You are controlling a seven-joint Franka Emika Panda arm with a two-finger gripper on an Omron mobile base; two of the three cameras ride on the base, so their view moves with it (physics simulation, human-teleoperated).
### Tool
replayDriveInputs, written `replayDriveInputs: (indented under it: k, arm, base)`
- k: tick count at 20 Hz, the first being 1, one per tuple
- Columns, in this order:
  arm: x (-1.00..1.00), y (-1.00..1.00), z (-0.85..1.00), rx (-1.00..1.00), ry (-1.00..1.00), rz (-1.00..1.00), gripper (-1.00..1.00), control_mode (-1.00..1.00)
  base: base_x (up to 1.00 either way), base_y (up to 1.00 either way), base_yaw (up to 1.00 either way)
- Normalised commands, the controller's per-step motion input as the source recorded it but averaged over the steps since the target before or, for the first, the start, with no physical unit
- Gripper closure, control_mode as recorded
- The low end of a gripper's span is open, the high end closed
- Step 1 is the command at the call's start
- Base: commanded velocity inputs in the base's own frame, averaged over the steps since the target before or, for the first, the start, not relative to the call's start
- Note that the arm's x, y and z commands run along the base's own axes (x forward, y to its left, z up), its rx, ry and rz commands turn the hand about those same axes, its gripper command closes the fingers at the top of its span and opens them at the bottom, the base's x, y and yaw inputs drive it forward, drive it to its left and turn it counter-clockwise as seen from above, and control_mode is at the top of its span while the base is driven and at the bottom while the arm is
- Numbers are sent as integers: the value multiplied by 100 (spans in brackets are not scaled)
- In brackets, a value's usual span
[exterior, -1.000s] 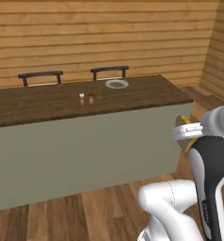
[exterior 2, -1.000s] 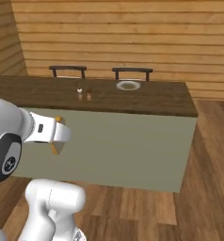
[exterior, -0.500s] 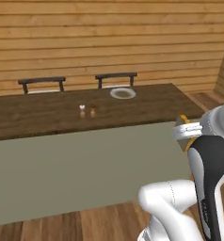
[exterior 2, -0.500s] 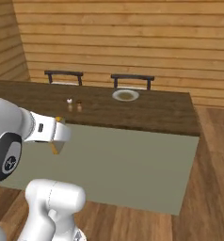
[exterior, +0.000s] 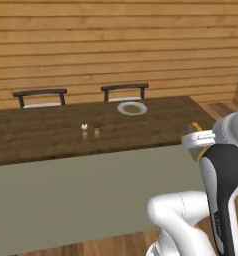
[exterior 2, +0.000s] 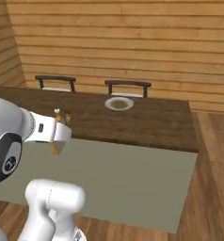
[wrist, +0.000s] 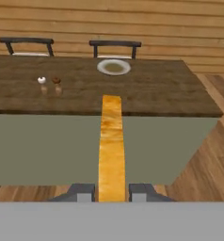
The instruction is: Start the toaster. Once the lever pops up, take the bread to the plate on the dining counter.
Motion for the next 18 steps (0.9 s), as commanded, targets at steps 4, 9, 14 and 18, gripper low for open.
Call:
replayDriveInputs:
  k: [4, 9, 14, 18]
  arm:
    - [0, 0, 0, 0, 0, 0, 100, 100]
    - [0, 0, 0, 0, 0, 0, 100, 100]
    - [0, 0, 0, 0, 0, 0, 100, 100]
    - [0, 0, 0, 0, 0, 0, 100, 100]
  base:
    - [62, -13, 0]
    - [62, 0, 0]
    - [55, 0, 0]
    - [39, 0, 0]
